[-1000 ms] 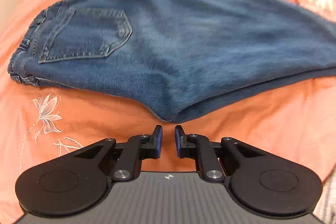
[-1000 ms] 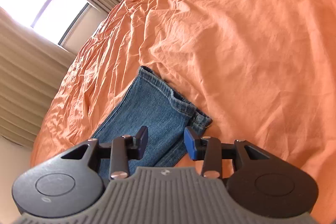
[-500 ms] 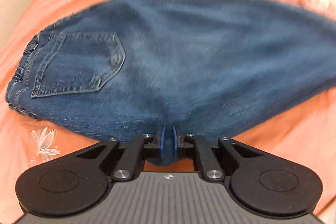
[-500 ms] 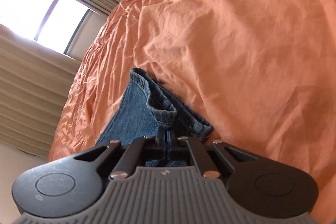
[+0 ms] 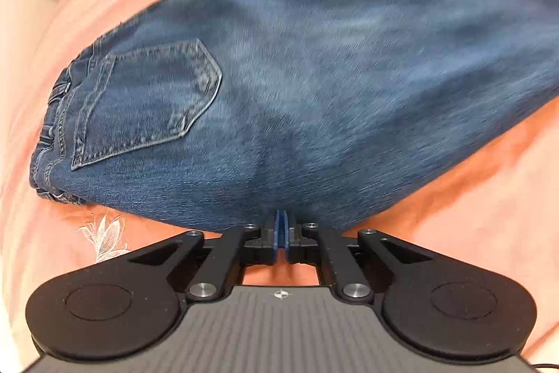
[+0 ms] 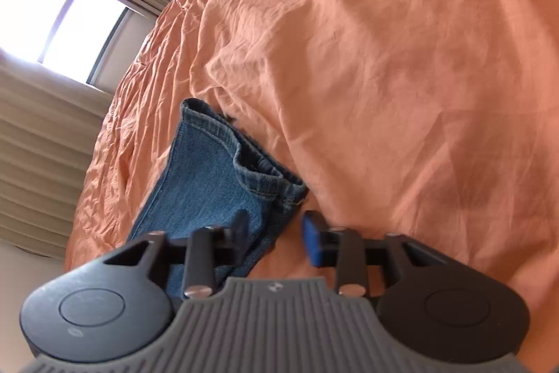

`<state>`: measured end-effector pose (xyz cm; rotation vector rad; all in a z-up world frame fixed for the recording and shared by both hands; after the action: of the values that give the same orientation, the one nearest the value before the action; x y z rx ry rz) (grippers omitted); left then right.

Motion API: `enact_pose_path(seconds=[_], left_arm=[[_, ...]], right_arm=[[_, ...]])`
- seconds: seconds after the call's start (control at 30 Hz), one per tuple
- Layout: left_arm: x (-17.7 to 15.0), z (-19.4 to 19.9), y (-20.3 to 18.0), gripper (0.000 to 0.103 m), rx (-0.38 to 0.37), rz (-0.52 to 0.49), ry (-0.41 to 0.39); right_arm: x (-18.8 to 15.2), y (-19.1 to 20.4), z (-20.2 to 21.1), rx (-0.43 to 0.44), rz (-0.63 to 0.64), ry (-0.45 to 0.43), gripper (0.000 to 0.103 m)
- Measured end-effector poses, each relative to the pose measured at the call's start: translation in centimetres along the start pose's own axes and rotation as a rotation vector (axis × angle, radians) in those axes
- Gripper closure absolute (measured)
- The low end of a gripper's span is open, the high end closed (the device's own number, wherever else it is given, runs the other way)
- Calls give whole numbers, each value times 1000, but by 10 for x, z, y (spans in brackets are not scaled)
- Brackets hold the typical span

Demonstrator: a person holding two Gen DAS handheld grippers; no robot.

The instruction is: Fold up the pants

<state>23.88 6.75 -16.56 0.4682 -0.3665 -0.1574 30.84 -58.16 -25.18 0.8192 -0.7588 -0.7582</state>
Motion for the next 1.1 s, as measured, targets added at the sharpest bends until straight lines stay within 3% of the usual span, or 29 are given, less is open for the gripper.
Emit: enact_pose_path(seconds=[0.17, 0.37, 0.4, 0.47, 0.53, 0.6, 0.67, 0.73, 0.97, 1.1], left_arm=[[20, 28, 3, 91, -103, 53, -86], [56, 39, -24, 91, -254, 96, -141], [63, 40, -32, 91, -280, 95, -151], [76, 38, -48, 91, -332, 88, -168], [91, 38, -67, 91, -373, 72, -185], [107, 36, -93, 91, -409, 43, -208], [125, 32, -115, 91, -443, 20, -225], [145, 23, -135, 91, -469, 19, -234], [226, -3, -176, 91, -562, 105, -236], [258, -20, -206, 91, -533, 42, -204]], right_arm=[[-5, -14, -8, 69, -81, 13, 57], [-1, -35, -35, 167, -182, -53, 59], [2, -36, -37, 173, -191, -65, 62], [9, -35, -39, 167, -191, -68, 84], [16, -25, -34, 213, -162, -74, 91], [22, -5, -24, 260, -51, -85, 96], [24, 5, -25, 208, 24, -61, 97], [24, -4, -32, 138, -2, -23, 97], [19, -28, -34, 146, -37, -7, 97], [21, -24, -37, 136, -18, 4, 96]])
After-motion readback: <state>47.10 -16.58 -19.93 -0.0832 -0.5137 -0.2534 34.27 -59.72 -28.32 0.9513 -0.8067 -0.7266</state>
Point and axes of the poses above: each gripper's, at about its wrist camera, not at the fingertips, and z roughly against the way its jaws point, y to its left, x to its top, the point moved 2 cm from there along -z, roughly the way its jaws point, and after that the axes turned 15 degrees about x, right-handed, at the moved point
